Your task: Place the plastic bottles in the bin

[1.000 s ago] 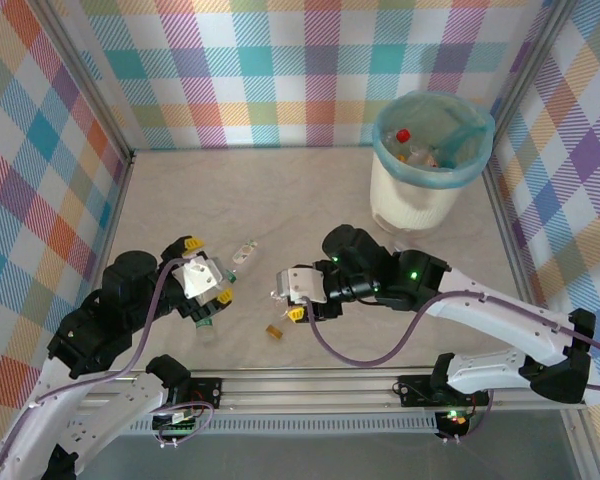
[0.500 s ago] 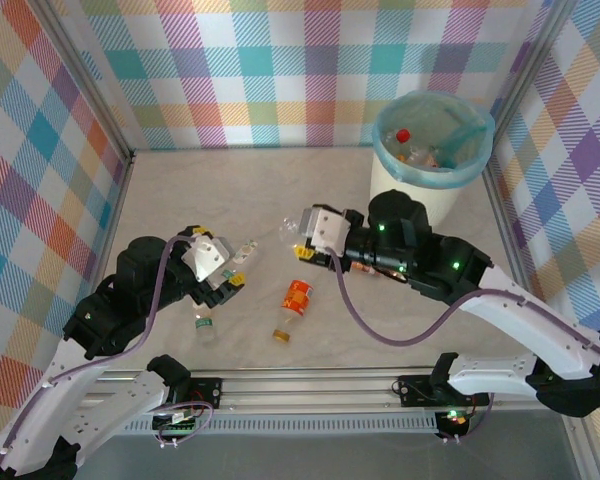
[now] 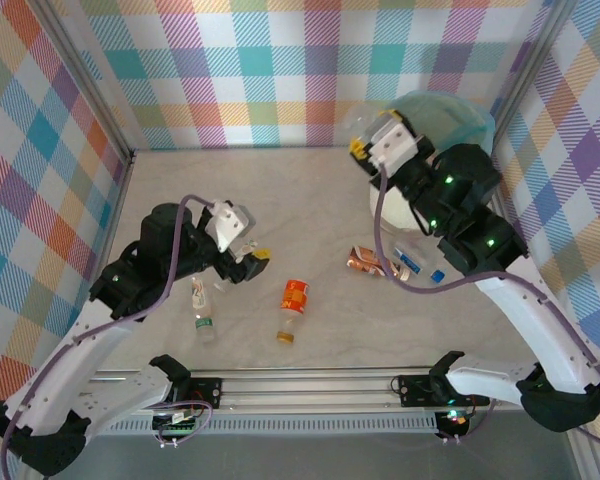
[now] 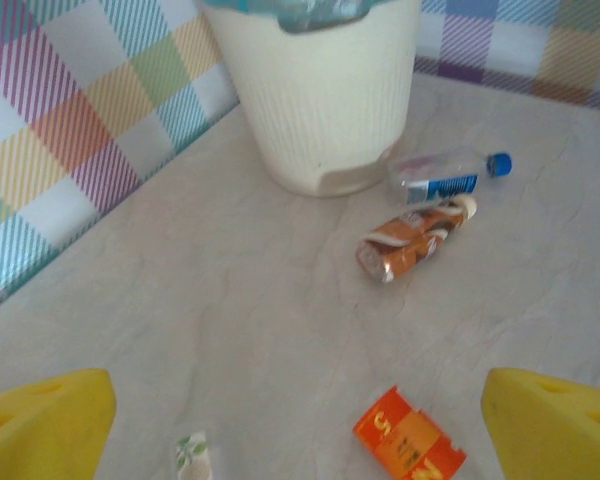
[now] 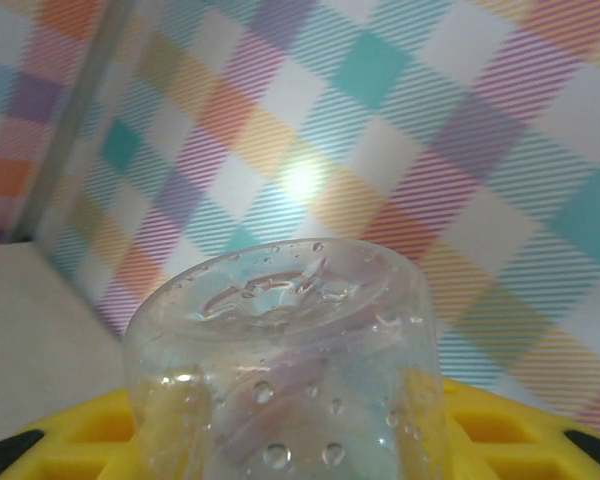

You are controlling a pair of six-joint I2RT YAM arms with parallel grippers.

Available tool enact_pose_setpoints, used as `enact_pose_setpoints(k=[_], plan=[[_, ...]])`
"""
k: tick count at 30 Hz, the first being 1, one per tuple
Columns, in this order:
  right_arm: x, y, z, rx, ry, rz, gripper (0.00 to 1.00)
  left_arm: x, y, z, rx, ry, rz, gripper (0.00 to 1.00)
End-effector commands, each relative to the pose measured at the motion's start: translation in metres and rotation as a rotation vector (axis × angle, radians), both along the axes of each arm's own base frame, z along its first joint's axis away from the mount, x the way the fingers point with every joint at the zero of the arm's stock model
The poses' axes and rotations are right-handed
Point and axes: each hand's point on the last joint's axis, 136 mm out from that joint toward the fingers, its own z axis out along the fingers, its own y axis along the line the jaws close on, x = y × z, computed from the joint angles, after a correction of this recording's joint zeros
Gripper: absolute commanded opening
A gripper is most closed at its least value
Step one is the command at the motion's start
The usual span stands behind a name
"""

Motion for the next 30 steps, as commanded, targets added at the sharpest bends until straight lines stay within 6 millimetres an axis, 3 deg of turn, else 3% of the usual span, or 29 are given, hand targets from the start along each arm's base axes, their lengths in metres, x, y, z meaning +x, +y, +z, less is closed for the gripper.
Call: enact_pose_setpoints(k=[1, 3, 7, 11, 25, 30], plan=[[0.031, -0.028, 0.019, 0.042, -0.066, -0.128, 0.45, 0.004, -0.019, 0.038, -0.116, -0.038, -0.057, 0.94], [0.055, -0.041, 0.012, 0.036, -0.058, -0.188, 0.46, 0.011, -0.027, 0.041, -0.126, -0.031, -0.068, 0.94], [0.106, -0.065, -0.021, 0.036, -0.006, -0.3, 0.48, 0.024, -0.037, 0.045, -0.127, -0.024, -0.076, 0.93], [0.13, -0.077, -0.051, 0.091, 0.036, -0.349, 0.49, 0.032, -0.042, 0.038, -0.116, -0.004, -0.075, 0.94], [0.162, -0.12, -0.144, 0.207, 0.203, -0.524, 0.59, 0.044, -0.052, 0.007, -0.091, 0.06, -0.075, 0.93], [0.165, -0.143, -0.16, 0.275, 0.258, -0.602, 0.65, 0.045, -0.053, 0.005, -0.089, 0.062, -0.074, 0.94]])
